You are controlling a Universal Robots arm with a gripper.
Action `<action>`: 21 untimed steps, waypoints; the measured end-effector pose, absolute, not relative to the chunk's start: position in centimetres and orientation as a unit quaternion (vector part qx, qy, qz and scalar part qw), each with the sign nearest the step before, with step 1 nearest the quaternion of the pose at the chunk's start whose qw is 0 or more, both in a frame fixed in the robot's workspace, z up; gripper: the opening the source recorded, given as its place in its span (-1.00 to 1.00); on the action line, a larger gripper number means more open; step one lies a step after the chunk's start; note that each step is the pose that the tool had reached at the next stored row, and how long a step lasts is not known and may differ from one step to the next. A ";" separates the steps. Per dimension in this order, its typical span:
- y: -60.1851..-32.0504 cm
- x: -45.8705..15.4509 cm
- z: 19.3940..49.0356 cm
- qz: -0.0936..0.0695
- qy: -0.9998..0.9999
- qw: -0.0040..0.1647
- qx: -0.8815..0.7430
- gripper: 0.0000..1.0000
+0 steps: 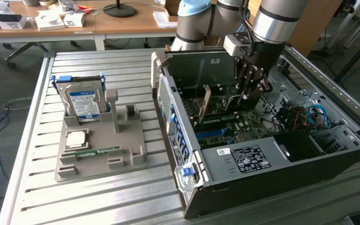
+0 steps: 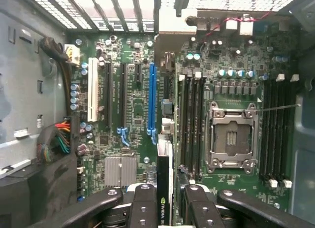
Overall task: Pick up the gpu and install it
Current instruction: 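Insert the gpu into the slot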
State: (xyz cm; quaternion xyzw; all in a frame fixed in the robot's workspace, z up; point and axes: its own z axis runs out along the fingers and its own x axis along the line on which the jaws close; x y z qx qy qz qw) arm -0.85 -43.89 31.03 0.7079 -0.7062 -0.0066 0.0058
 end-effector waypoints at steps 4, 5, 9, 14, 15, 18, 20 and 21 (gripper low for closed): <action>-44.7 -0.9 31.0 -0.007 -0.706 0.006 0.708 -0.47; -44.8 -0.9 31.0 -0.007 -0.706 0.006 0.708 -0.47; -44.8 -1.2 31.0 -0.007 -0.706 0.006 0.708 -0.47; -44.9 -2.0 30.9 -0.007 -0.706 0.006 0.708 -0.47; -45.0 -2.0 30.9 -0.006 -0.706 0.006 0.708 -0.47; -45.4 -2.0 30.8 -0.007 -0.706 0.006 0.708 -0.47; -45.6 -2.1 30.7 -0.007 -0.706 0.006 0.708 -0.47; -45.6 -2.1 30.7 -0.007 -0.706 0.006 0.708 -0.47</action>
